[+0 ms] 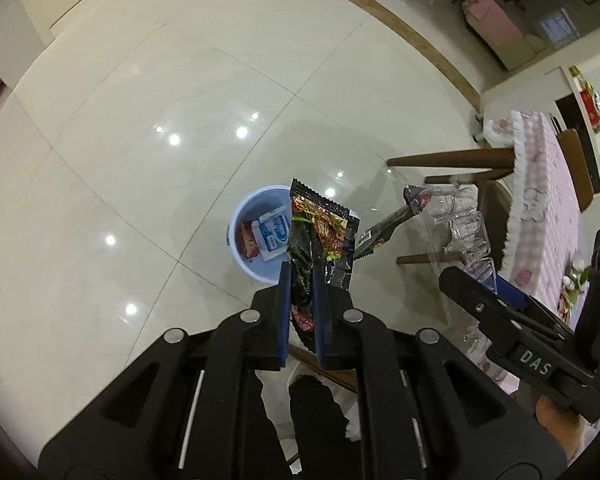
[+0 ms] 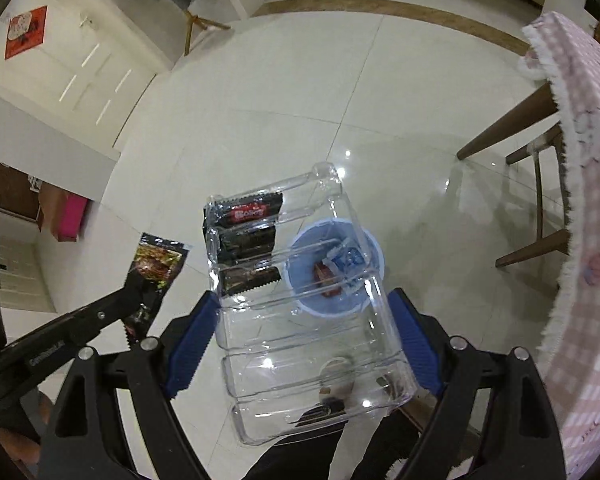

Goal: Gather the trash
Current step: 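Carry the tray and wrapper over the blue bin and release both, then grasp the red-and-white snack bag with the left tool while the right tool grasps the green plush toy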

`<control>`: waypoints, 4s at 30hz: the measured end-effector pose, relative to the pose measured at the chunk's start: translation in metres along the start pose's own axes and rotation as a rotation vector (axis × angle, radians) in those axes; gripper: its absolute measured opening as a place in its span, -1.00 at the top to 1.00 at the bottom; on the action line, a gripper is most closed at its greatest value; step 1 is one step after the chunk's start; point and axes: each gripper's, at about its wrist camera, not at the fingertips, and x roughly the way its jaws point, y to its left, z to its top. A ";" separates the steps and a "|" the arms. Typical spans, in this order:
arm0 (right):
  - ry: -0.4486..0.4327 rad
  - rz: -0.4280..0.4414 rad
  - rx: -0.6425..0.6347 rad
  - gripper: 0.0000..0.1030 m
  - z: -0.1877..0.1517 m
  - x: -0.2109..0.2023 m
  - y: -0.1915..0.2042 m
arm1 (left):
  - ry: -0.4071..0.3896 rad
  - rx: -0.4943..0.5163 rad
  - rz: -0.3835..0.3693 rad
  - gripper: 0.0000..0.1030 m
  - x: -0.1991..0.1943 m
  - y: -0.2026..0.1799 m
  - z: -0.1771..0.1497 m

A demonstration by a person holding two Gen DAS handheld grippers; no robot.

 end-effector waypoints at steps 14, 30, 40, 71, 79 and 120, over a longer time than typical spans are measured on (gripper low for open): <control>0.037 -0.023 0.036 -0.69 0.014 0.046 0.022 | 0.032 -0.012 -0.002 0.81 0.008 0.028 0.011; 0.034 -0.043 0.063 -0.69 0.010 0.031 0.007 | 0.071 0.049 0.002 0.81 0.024 0.000 0.019; -0.021 -0.051 0.101 -0.69 0.010 -0.002 -0.009 | 0.091 0.110 0.009 0.80 0.031 -0.032 0.029; -0.286 -0.110 0.449 -0.69 -0.059 -0.159 -0.179 | 0.060 0.432 -0.062 -0.44 0.002 -0.237 -0.012; -0.417 -0.209 0.558 -0.69 -0.105 -0.227 -0.305 | 0.076 0.607 -0.145 -0.44 0.018 -0.385 -0.076; -0.303 -0.104 0.616 0.33 -0.081 -0.195 -0.516 | 0.143 0.567 -0.192 0.61 0.091 -0.532 -0.106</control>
